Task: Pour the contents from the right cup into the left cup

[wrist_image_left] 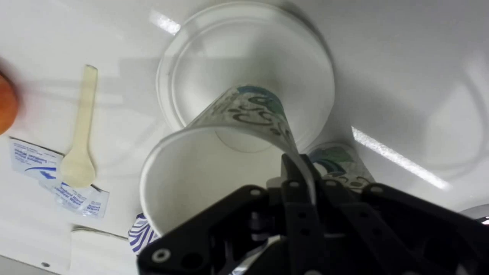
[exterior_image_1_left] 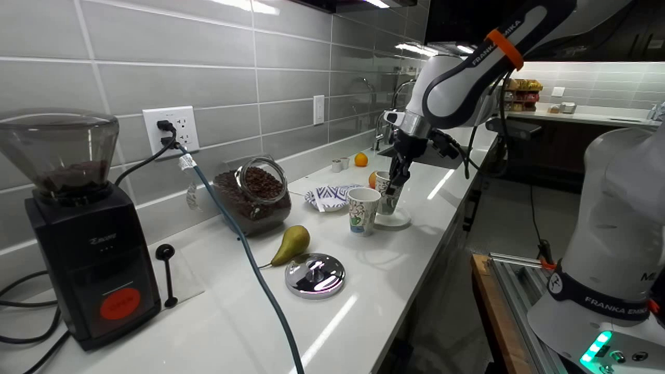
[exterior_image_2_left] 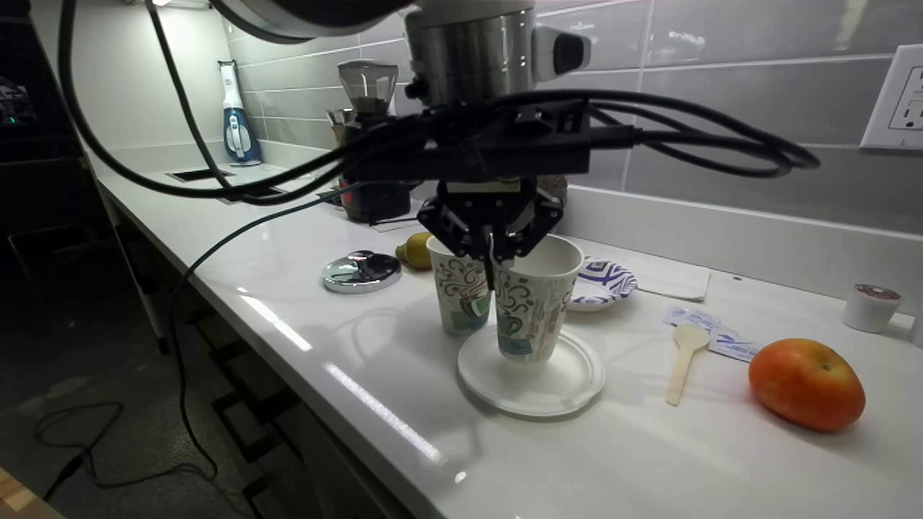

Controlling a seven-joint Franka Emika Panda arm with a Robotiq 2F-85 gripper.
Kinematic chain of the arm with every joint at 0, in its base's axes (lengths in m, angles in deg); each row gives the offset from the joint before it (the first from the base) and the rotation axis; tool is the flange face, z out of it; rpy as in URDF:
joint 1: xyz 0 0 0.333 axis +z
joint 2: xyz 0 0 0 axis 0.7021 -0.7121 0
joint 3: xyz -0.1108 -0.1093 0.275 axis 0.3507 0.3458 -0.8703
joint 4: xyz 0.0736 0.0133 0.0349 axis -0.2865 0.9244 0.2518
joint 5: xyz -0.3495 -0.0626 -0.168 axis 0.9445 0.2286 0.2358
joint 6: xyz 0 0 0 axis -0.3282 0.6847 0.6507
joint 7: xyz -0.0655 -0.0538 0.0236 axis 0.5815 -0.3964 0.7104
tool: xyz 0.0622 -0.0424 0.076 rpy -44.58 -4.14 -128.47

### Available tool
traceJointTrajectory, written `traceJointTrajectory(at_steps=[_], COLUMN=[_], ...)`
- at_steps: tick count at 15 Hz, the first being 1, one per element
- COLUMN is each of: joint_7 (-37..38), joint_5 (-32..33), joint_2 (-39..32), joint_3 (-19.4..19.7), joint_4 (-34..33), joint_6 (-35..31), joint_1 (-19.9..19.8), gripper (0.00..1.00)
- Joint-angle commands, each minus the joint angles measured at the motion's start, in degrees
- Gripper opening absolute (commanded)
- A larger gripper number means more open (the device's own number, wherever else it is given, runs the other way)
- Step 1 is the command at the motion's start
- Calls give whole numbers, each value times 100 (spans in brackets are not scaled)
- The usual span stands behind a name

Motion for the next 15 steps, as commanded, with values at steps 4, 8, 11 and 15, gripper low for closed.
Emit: traceJointTrajectory(at_steps=[4,8,11,15], joint_7=[-183,-118,-10,111], joint_5=[-8,142,312,701], joint_2=[-175,-271,-165,371], joint_3=[-173,-306,-479,-824], joint_4=[1,1,1,-39], joint_6=[122,55,124,539], joint_1=[-176,-289,-415,-564], gripper=[1,1,35,63])
